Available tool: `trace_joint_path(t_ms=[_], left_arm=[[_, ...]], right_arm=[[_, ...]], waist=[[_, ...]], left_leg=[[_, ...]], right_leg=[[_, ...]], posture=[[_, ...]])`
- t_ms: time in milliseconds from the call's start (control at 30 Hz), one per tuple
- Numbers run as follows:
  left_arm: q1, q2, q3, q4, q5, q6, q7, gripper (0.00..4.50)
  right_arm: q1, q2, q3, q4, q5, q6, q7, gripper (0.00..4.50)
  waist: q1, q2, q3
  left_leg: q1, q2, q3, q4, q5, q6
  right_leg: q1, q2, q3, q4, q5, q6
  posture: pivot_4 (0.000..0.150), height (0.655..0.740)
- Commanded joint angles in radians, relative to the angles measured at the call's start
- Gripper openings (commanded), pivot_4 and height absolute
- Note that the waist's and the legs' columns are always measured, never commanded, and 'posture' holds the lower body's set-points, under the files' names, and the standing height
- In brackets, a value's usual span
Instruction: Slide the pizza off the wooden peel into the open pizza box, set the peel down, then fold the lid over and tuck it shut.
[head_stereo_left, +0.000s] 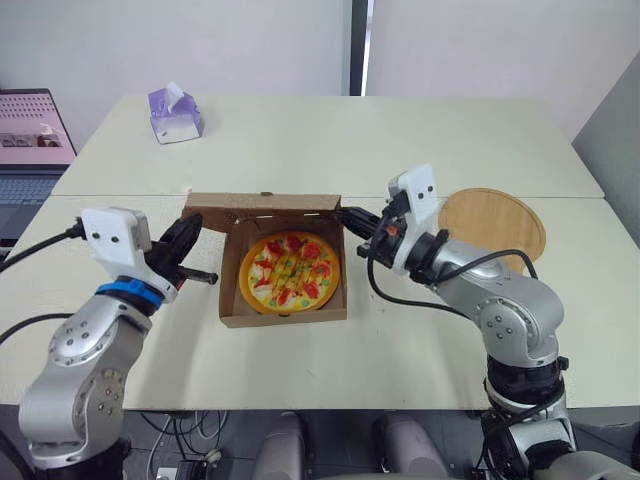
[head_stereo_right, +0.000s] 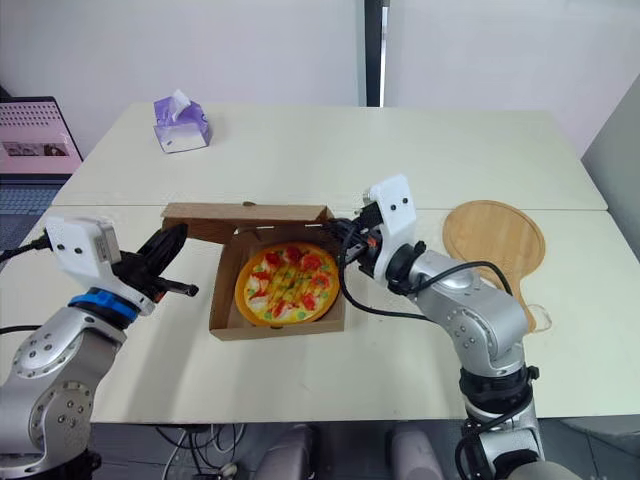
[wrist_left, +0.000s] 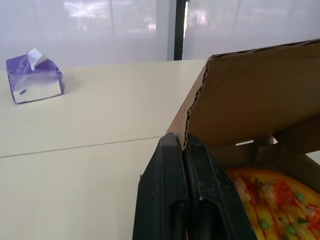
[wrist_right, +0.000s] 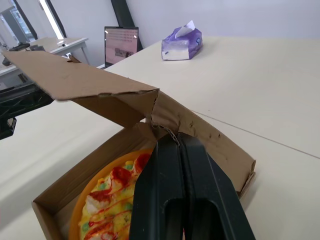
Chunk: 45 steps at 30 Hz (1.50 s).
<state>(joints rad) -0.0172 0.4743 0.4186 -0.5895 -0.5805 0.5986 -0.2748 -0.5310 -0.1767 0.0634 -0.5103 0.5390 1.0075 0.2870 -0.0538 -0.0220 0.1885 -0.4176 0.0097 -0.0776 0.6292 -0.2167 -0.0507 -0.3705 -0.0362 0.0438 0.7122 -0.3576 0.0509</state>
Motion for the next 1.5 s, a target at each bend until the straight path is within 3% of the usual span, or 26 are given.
trace_joint_path(t_ms=[33, 233, 267, 333, 467, 600, 733, 867, 1000, 1200, 1500], left_arm=[[0.009, -0.011, 0.017, -0.037, 0.01, -0.038, 0.016, 0.0], [0.018, -0.027, 0.008, -0.021, 0.017, -0.061, 0.009, 0.0], [0.016, -0.028, 0.005, -0.017, 0.017, -0.064, 0.008, 0.0], [0.014, -0.031, 0.002, -0.013, 0.019, -0.068, 0.006, 0.0], [0.014, -0.034, -0.002, -0.004, 0.024, -0.076, 0.004, 0.0], [0.024, -0.037, -0.002, 0.007, 0.029, -0.09, -0.002, 0.0], [0.016, -0.035, -0.005, 0.033, 0.034, -0.107, -0.008, 0.0], [0.016, -0.039, -0.011, 0.052, 0.036, -0.126, -0.019, 0.0], [0.041, -0.06, -0.029, 0.068, 0.047, -0.162, -0.036, 0.0], [0.069, -0.073, -0.047, 0.089, 0.06, -0.203, -0.061, 0.0], [0.109, -0.075, -0.059, 0.088, 0.068, -0.225, -0.078, 0.0]], right_arm=[[0.002, -0.003, -0.002, -0.041, 0.034, 0.029, 0.002, 0.03], [0.027, -0.028, -0.053, -0.075, 0.126, 0.085, 0.033, 0.03], [0.031, -0.039, -0.059, -0.075, 0.145, 0.089, 0.049, 0.2], [0.035, -0.058, -0.063, -0.08, 0.172, 0.093, 0.068, 0.62], [0.051, -0.126, -0.067, -0.081, 0.188, 0.079, 0.109, 2.02], [0.089, -0.28, -0.083, -0.046, 0.191, 0.027, 0.253, 3.35], [0.038, -0.431, -0.046, 0.161, 0.078, -0.163, 0.448, 3.35], [-0.134, -0.41, -0.009, 0.47, -0.047, -0.381, 0.521, 3.18], [-0.33, -0.277, -0.005, 0.723, -0.093, -0.514, 0.538, 2.16], [-0.486, -0.127, -0.036, 0.878, 0.0, -0.387, 0.626, 0.04], [-0.41, -0.141, 0.053, 0.815, -0.014, -0.282, 0.744, 0.04]], waist=[[0.0, 0.0, 0.0], [0.001, 0.0, 0.0], [0.002, 0.0, 0.0], [0.004, 0.0, 0.0], [0.004, 0.0, 0.0], [0.012, 0.0, 0.0], [0.015, 0.0, 0.0], [0.007, 0.0, 0.0], [-0.001, 0.0, 0.0], [0.012, 0.0, 0.0], [0.023, 0.0, 0.0]], left_leg=[[0.0, 0.0, 0.0, 0.0, 0.0, 0.0], [0.0, 0.0, 0.0, 0.0, 0.0, 0.0], [0.0, 0.0, 0.0, 0.0, 0.0, 0.0], [0.0, 0.0, 0.0, 0.0, 0.0, 0.0], [0.0, 0.0, 0.0, 0.0, 0.0, 0.0], [0.0, 0.0, 0.0, 0.0, 0.0, 0.0], [0.001, 0.0, 0.002, 0.0, 0.0, 0.0], [0.002, 0.0, 0.005, 0.0, 0.0, 0.0], [0.001, 0.001, 0.005, 0.0, 0.0, 0.0], [0.0, 0.005, 0.004, 0.0, 0.0, 0.0], [0.0, 0.003, 0.002, 0.0, 0.0, 0.0]], right_leg=[[0.0, 0.0, 0.0, 0.0, 0.0, -0.001], [0.0, 0.001, 0.0, -0.001, 0.001, -0.001], [0.0, 0.001, 0.0, -0.001, 0.001, -0.001], [0.0, 0.001, -0.001, -0.001, 0.001, -0.001], [0.0, 0.001, 0.0, -0.001, 0.001, -0.001], [0.001, 0.001, -0.001, -0.002, 0.001, -0.001], [0.002, 0.001, 0.0, -0.003, 0.002, -0.004], [0.002, 0.004, 0.0, -0.004, 0.003, -0.005], [0.002, 0.007, 0.0, -0.005, 0.004, -0.007], [0.002, 0.009, 0.0, -0.006, 0.005, -0.008], [0.002, 0.003, 0.0, -0.007, 0.005, -0.008]], posture=[[0.15, 0.74], [0.15, 0.74], [0.15, 0.74], [0.15, 0.74], [0.15, 0.74], [0.15, 0.74], [0.15, 0.74], [0.15, 0.74], [0.15, 0.74], [0.15, 0.74], [0.15, 0.74]])
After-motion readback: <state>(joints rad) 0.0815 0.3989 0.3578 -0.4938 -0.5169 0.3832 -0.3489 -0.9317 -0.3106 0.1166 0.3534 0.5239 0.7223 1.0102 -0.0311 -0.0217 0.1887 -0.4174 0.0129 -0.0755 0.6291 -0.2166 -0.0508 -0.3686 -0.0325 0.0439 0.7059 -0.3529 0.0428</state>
